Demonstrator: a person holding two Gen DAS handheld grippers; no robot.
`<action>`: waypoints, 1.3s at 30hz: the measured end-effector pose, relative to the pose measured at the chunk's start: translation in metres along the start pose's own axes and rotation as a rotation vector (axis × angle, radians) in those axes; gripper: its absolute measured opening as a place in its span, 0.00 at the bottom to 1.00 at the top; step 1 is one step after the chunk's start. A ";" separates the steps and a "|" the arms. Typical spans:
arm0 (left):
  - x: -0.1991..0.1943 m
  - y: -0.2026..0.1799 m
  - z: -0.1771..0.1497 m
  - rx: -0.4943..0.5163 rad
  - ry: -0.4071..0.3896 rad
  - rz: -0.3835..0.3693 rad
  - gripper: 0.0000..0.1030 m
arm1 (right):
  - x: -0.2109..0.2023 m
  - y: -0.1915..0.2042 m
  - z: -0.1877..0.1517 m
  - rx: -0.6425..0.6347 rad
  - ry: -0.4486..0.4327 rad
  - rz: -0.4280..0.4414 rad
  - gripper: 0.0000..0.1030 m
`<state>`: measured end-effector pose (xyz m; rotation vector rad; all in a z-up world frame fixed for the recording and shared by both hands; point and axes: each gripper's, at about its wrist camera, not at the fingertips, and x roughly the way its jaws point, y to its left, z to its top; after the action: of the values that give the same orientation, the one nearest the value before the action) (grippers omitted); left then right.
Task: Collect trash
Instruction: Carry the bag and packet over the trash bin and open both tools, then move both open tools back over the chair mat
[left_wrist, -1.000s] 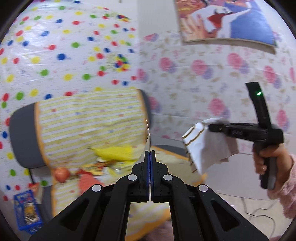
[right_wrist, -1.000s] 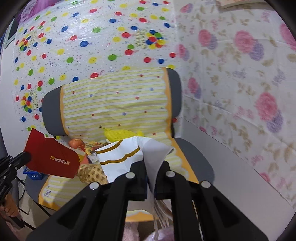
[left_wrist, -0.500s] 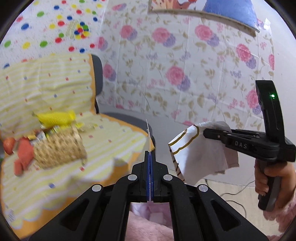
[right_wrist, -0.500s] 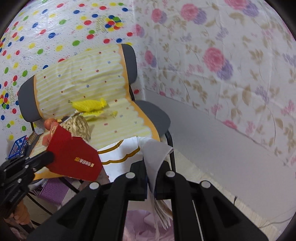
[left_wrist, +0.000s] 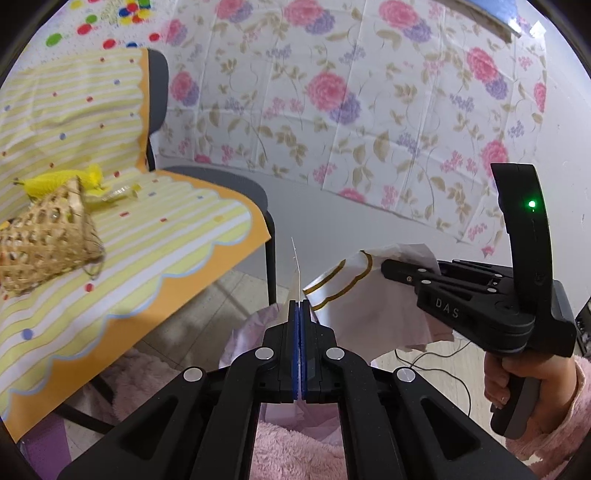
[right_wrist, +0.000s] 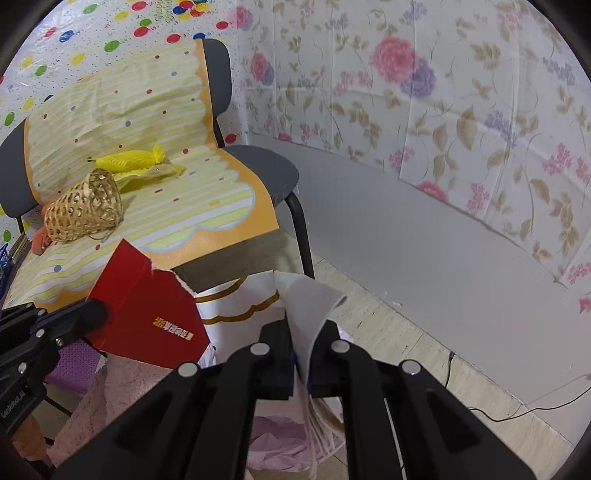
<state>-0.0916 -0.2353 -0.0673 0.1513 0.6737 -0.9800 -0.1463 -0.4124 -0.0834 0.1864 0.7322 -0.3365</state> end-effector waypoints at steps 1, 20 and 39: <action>0.005 0.001 0.001 -0.001 0.009 -0.001 0.00 | 0.003 0.000 0.000 0.001 0.003 -0.005 0.04; 0.003 0.036 0.003 -0.068 0.030 0.112 0.35 | 0.026 -0.005 0.004 0.027 0.071 0.017 0.36; -0.084 0.120 -0.022 -0.248 -0.026 0.389 0.50 | 0.011 0.078 0.032 -0.132 0.010 0.258 0.40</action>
<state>-0.0361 -0.0981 -0.0564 0.0472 0.7045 -0.5200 -0.0907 -0.3516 -0.0636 0.1560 0.7281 -0.0414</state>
